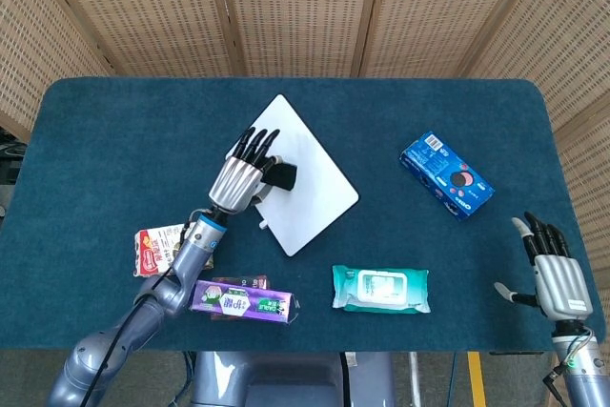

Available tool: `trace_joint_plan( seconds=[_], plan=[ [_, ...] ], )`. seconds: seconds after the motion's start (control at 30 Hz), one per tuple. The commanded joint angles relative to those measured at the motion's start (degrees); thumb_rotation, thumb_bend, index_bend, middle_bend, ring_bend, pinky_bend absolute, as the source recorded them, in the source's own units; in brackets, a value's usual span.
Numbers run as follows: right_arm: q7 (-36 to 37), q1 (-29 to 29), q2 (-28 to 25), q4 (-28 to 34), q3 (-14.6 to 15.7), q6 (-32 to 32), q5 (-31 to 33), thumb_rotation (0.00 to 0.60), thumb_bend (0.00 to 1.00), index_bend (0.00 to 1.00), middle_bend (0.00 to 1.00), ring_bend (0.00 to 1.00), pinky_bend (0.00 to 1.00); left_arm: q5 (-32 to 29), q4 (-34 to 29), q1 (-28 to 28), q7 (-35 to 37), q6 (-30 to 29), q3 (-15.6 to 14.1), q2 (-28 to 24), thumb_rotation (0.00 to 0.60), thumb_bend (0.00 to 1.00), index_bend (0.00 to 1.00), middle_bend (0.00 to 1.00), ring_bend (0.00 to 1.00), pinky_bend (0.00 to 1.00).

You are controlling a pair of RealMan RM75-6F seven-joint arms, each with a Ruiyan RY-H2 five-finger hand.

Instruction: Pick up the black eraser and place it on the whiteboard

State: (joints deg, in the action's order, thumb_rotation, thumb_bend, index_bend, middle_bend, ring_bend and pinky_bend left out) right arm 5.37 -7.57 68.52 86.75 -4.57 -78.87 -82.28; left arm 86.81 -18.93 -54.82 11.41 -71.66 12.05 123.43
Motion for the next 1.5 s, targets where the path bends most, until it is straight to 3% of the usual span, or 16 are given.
trace_joint_plan(
  seconds=[0.03,0.53,1.5],
  plan=[
    [-0.1,-0.1,0.1,-0.1,0.0,0.1,0.1,0.600,0.05,0.02,0.00,0.00,0.00,0.2,2.2,-1.0,2.3,0.0,-0.7,1.3,0.600,0.33,0.39,0.00,0.00,0.00],
    [-0.3,-0.1,0.4,-0.3,-0.2,-0.1,0.1,0.600,0.05,0.02,0.00,0.00,0.00,-0.7,6.2,-2.5,5.5,0.7,-1.6,3.3,0.600,0.33,0.39,0.00,0.00,0.00],
    [-0.4,-0.1,0.4,-0.1,-0.1,-0.4,-0.2,0.600,0.05,0.02,0.00,0.00,0.00,-2.7,7.2,-3.0,3.2,3.1,-2.5,3.6,0.600,0.27,0.39,0.00,0.00,0.00]
  ],
)
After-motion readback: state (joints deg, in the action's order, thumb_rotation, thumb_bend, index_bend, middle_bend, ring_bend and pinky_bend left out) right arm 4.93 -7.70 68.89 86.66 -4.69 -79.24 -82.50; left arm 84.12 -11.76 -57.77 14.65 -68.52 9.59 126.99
